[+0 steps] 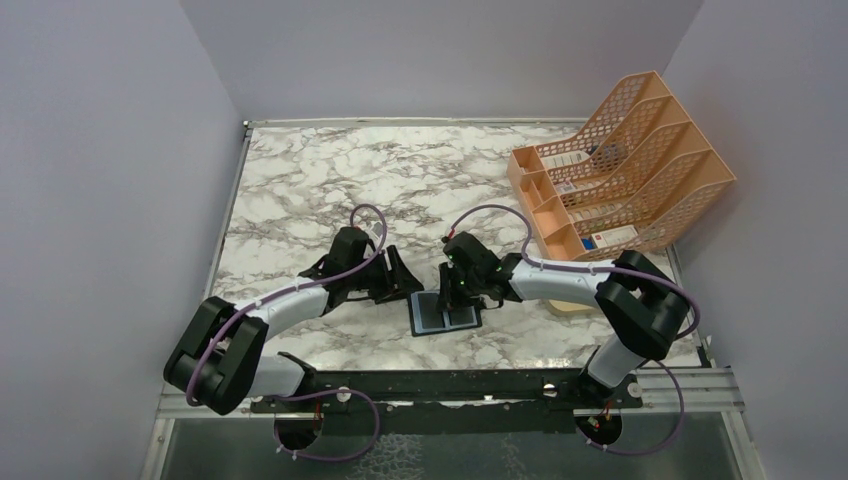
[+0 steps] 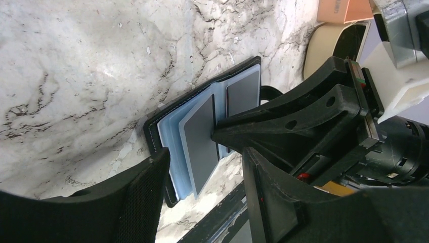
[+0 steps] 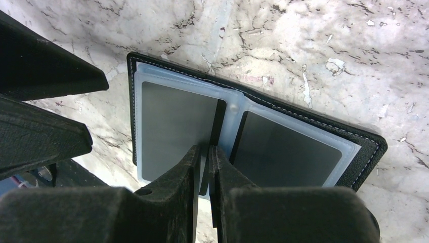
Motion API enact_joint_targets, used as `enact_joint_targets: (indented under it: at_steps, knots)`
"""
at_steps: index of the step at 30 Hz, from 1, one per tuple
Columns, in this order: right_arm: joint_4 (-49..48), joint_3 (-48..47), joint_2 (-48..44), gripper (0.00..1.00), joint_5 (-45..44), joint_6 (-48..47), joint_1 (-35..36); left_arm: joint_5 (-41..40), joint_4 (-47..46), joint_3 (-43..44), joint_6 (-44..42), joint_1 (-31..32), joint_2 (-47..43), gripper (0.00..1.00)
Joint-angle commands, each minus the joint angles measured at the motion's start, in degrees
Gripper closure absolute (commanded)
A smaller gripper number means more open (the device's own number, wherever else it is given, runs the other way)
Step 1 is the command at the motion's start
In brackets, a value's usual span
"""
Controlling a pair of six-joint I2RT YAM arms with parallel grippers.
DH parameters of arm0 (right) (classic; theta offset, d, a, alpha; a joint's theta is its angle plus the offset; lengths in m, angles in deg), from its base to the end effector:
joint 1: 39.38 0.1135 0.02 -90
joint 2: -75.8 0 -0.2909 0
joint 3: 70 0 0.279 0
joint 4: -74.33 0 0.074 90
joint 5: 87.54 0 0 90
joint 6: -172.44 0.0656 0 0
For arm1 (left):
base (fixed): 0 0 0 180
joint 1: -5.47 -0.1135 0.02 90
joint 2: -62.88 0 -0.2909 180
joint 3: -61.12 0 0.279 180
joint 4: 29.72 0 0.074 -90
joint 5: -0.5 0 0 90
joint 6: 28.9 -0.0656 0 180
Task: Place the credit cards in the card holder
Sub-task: Turn over the card slot in the card holder.
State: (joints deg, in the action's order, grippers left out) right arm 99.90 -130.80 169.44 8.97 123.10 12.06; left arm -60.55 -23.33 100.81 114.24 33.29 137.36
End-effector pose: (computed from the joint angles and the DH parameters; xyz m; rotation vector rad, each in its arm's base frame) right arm 0.2097 0.2750 0.1340 -0.3036 2.7448 0.6713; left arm 0.2241 -0.1542 0.1481 -0.2646 2.5273 -1.2391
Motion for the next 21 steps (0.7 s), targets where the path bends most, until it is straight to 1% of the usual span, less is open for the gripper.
enact_joint_targets:
  at_steps: [1,15,21]
  knots:
    - [2.4,-0.8,0.7,0.87,-4.1,-0.9,0.7,1.3,-2.5,-0.6,0.0,-0.2,0.5,0.43]
    - [0.9,0.7,1.1,0.87,-3.4,-0.4,0.7,2.6,-8.6,-3.5,3.3,-0.2,2.3,0.43]
    - [0.7,1.0,0.9,0.88,-3.4,-0.5,0.7,2.9,-9.3,-3.1,3.6,0.5,3.3,0.43]
